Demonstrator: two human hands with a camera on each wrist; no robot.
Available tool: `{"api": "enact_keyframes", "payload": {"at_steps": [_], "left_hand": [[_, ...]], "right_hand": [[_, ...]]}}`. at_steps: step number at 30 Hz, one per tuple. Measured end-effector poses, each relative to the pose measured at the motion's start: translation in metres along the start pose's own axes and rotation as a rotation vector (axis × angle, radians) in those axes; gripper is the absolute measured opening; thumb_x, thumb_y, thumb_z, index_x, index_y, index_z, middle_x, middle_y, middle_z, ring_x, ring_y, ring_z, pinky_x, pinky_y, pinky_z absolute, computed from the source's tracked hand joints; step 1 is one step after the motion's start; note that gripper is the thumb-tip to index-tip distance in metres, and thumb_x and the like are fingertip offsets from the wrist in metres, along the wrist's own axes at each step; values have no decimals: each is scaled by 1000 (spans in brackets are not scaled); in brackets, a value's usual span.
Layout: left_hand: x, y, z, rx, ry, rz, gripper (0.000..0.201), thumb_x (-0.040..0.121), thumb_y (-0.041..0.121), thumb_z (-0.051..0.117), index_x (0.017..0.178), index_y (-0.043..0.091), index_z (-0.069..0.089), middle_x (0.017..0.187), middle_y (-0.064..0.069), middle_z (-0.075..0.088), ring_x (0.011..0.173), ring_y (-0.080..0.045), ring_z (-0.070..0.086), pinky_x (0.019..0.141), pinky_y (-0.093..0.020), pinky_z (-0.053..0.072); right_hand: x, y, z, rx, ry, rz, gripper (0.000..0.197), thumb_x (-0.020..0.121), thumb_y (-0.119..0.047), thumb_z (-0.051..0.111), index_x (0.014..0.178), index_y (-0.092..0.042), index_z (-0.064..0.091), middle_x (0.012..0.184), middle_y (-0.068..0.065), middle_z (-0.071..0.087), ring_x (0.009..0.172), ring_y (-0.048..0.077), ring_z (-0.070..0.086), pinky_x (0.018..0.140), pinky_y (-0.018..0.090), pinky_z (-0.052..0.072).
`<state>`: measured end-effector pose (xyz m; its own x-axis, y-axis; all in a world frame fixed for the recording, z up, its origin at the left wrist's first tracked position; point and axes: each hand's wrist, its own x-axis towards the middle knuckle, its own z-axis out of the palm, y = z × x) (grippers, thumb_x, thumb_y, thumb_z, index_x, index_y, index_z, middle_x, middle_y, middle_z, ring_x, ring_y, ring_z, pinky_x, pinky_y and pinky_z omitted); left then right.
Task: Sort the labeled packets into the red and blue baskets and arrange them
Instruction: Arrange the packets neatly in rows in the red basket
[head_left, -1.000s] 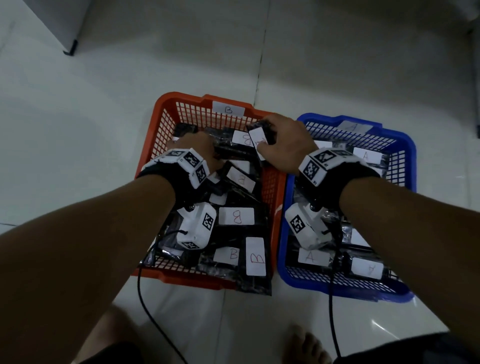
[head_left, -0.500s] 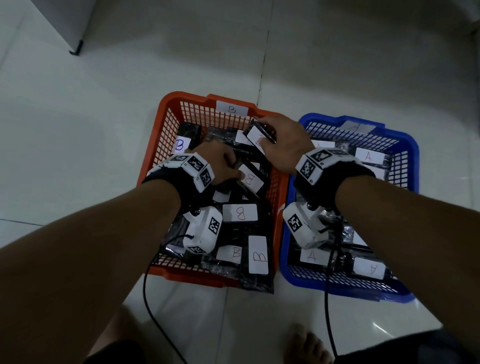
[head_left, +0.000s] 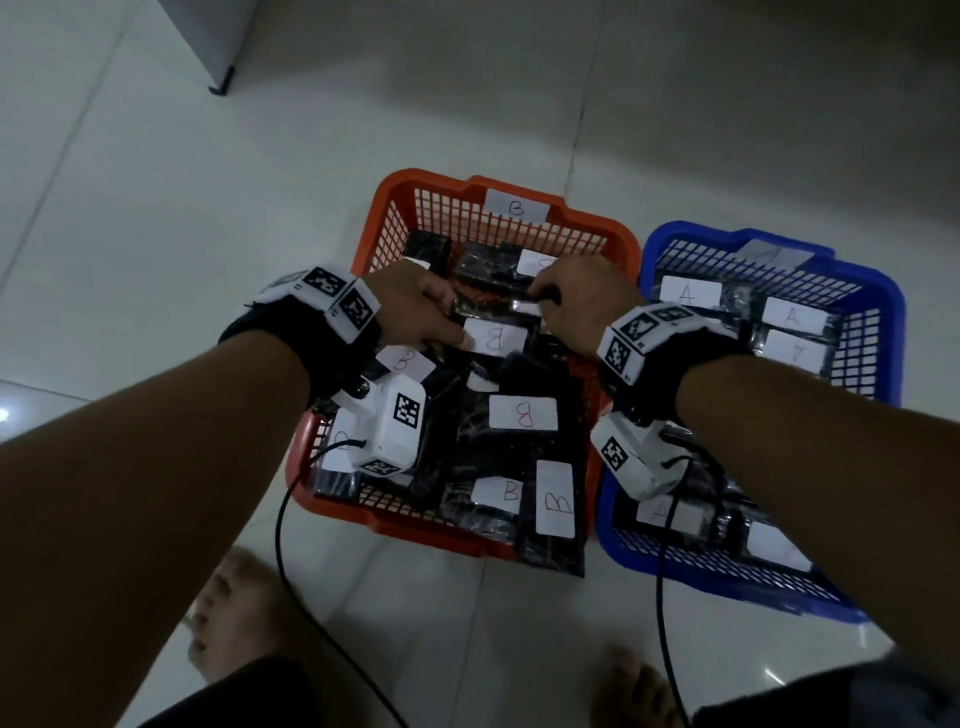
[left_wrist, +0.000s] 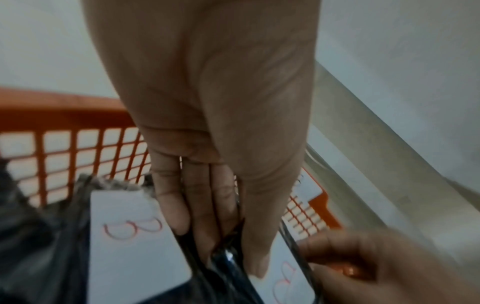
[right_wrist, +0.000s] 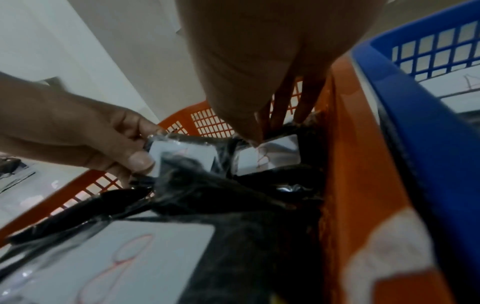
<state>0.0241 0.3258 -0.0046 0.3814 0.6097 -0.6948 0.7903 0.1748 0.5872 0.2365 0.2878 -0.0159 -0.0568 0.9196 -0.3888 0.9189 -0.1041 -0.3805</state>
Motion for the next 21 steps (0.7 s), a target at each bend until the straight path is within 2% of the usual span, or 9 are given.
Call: {"api": "enact_keyframes", "payload": {"at_steps": [2,5,6,8,11,13,16,18,21], "left_hand": [[0,1,2,-150,37,-25,36,72,25,83,90,-2,67,89,-12,74,86,-24,71,83,-35,58],[3,5,6,-282,92,-51,24,74,21,82,79,6,65,84,-11,73,81,-22,71,77,-31,60],[5,6,7,-297,105,-59,23,75,21,81,79,7,64,84,-10,72,78,-20,71,74,-28,60],[10,9,10,-310,107,-57,29,75,22,81,87,1,66,89,-12,73,84,-24,71,80,-35,59],[17,12,16,-308,95,-54,32,73,22,82,96,4,70,93,-9,74,91,-24,71,86,-38,57],[22,13,18,-211,134,-18,31,72,26,83,97,12,70,95,-3,72,90,-20,69,85,-32,56],[24,8,17,169,180,106,39,72,34,81,108,23,68,107,4,69,99,-14,64,88,-27,51],[23,3,17,370,146,144,49,75,40,77,121,27,65,121,4,65,107,-17,61,92,-29,48],[19,4,13,455,19,121,62,74,49,75,130,28,59,132,4,59,116,-19,56,100,-34,46]], "right_hand": [[-6,-1,-1,155,104,-31,29,94,-12,50,116,-15,69,114,4,69,102,20,64,91,30,52],[-10,0,-3,400,128,-26,30,94,-17,56,123,-19,64,99,-9,65,92,8,63,81,22,52],[-11,1,-4,401,84,-31,33,93,-22,60,125,-23,62,98,-13,61,89,5,61,78,20,50],[-12,3,-8,317,11,-67,42,89,-29,68,129,-26,57,109,-11,56,94,6,57,80,22,46],[-13,6,-12,233,-15,-119,40,87,-26,71,125,-23,60,112,-7,57,98,8,53,81,20,40],[-12,8,-14,244,-26,-108,29,90,-24,66,118,-23,62,102,-6,62,92,12,58,73,21,41],[-9,11,-22,101,-11,-55,26,93,-23,52,117,-26,61,98,-2,63,85,17,59,66,23,42],[-9,11,-25,-56,17,-25,30,92,-23,49,120,-25,59,107,2,63,90,20,58,70,25,43],[-12,9,-20,-275,107,-89,36,90,-21,54,126,-19,57,124,7,58,112,26,54,85,34,46]]}}
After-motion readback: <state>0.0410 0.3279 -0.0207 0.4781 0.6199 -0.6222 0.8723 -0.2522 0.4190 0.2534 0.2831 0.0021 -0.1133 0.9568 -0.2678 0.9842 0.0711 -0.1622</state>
